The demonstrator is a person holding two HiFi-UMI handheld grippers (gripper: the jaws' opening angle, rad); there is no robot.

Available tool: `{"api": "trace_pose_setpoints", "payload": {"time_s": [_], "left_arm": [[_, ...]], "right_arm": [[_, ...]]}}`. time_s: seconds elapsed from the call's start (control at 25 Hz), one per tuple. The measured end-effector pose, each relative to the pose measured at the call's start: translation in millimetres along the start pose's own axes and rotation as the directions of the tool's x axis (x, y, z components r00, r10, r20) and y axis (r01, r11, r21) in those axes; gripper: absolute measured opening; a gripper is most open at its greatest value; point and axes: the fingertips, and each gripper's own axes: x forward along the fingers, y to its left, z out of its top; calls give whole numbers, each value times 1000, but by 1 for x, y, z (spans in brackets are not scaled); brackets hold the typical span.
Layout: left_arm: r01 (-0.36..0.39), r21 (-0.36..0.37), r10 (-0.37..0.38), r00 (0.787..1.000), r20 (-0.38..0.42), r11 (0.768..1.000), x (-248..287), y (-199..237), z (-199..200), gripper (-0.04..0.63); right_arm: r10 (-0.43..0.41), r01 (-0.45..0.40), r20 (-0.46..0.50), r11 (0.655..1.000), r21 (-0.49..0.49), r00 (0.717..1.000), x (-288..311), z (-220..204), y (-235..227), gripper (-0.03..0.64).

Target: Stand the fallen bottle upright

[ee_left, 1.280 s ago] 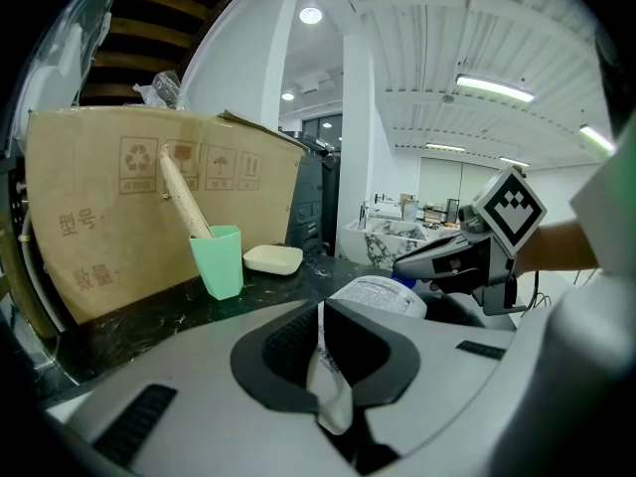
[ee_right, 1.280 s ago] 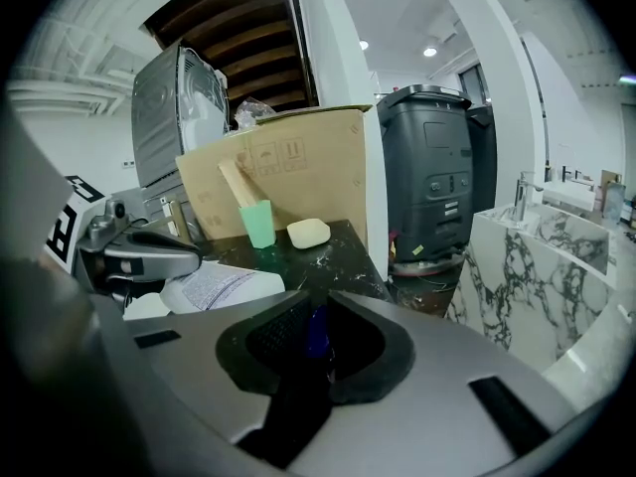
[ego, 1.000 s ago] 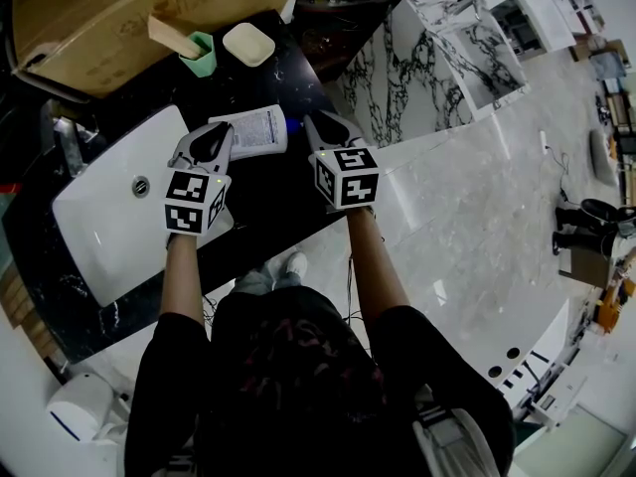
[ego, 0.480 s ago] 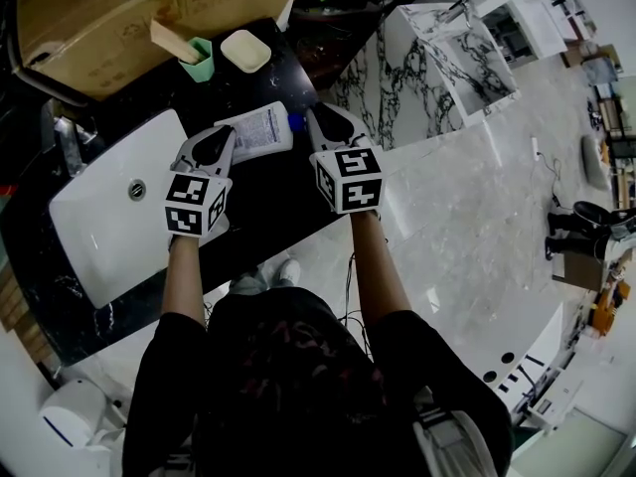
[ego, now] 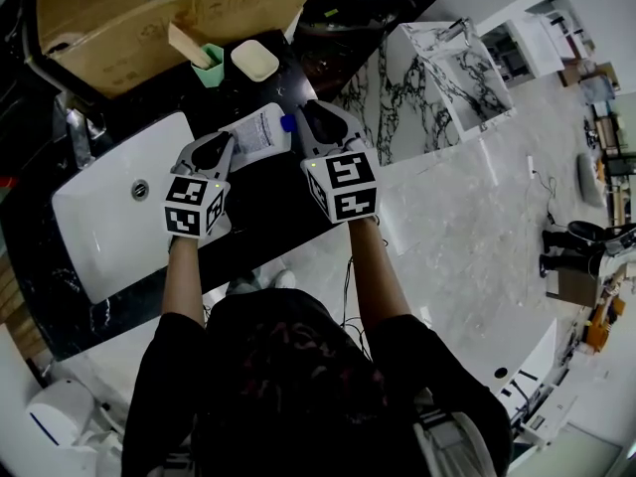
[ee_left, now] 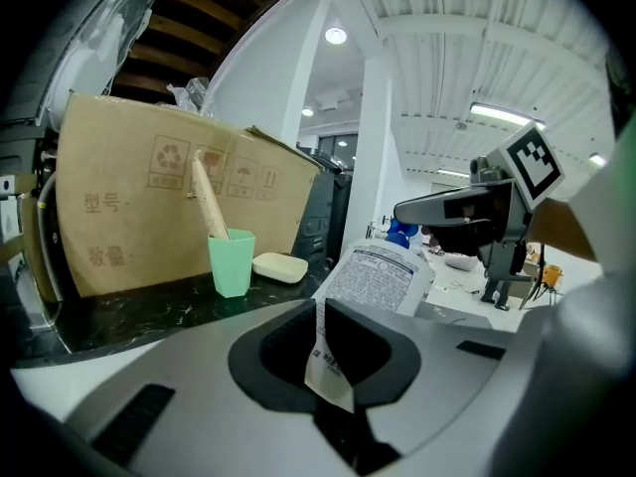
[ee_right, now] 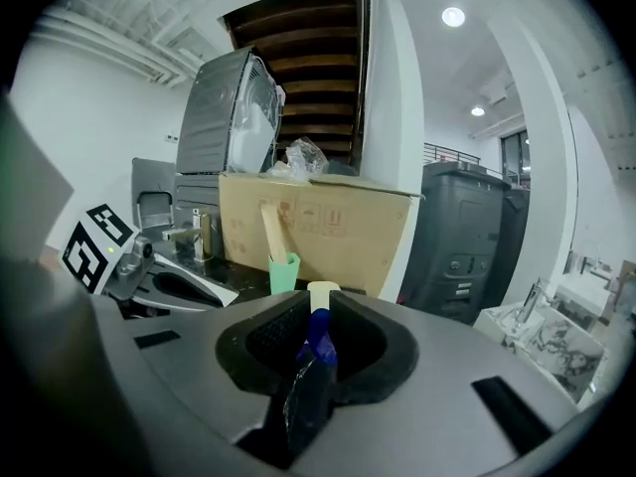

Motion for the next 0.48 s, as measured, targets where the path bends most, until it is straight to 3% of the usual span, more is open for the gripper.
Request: {"api": "trace_pose_setpoints", "payload": {"time_s": [0.16,0.48], "left_arm": [[-14,-57,15,1000,17,998,-6,9,-3,71],[-36,-119,40,998,37,992,-17,16,-11,75]], "right_arm": [[21,-20,12,998,-64,1000,-1,15,14,69],[74,-64,50,982,-180,996,-1,47,49,74]]}}
